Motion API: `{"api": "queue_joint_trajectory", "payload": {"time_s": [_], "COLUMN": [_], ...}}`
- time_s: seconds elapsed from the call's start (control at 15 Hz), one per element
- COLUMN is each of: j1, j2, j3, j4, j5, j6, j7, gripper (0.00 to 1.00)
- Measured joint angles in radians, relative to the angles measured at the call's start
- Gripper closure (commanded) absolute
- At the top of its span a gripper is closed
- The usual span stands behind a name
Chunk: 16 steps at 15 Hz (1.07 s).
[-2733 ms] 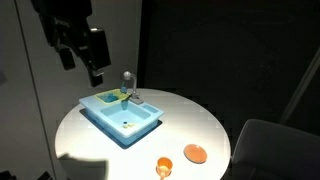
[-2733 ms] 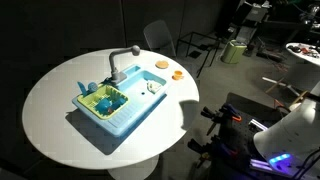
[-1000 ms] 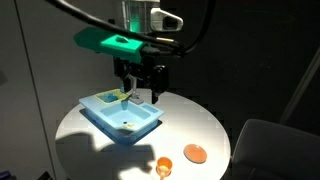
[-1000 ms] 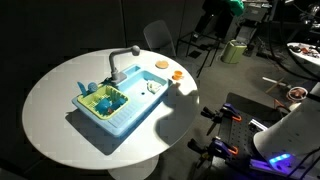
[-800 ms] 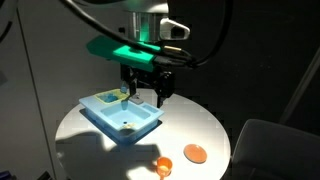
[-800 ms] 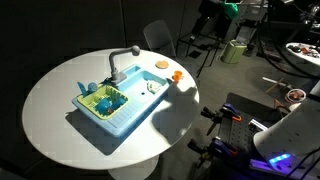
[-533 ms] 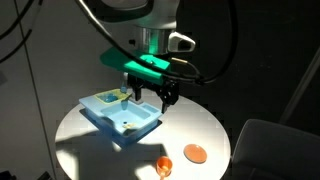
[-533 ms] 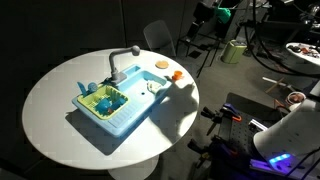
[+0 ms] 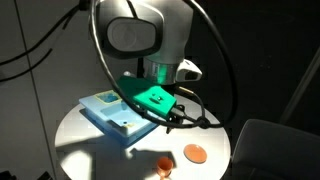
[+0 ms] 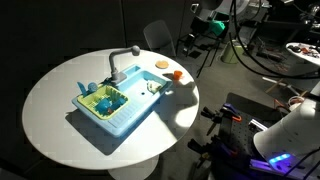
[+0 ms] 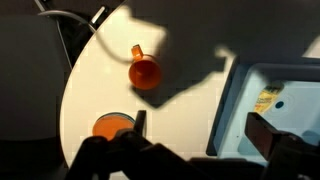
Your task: Pick up the orange mug from the table and place it on the orange saucer
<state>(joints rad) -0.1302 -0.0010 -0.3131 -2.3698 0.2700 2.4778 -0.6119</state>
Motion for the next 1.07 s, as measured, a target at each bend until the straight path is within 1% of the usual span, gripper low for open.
{"api": "queue_joint_trajectory", "payload": {"time_s": [0.6,1.07], "j1": [-0.109,-0.172], "j2": [0.132,0.256], "j3": [0.046,0.111], "j4": [0.010,0.098], "j5": [0.071,0.089], "j6": [0.087,0.107], "j7": [-0.027,-0.030], "gripper": [0.00,0.00]}}
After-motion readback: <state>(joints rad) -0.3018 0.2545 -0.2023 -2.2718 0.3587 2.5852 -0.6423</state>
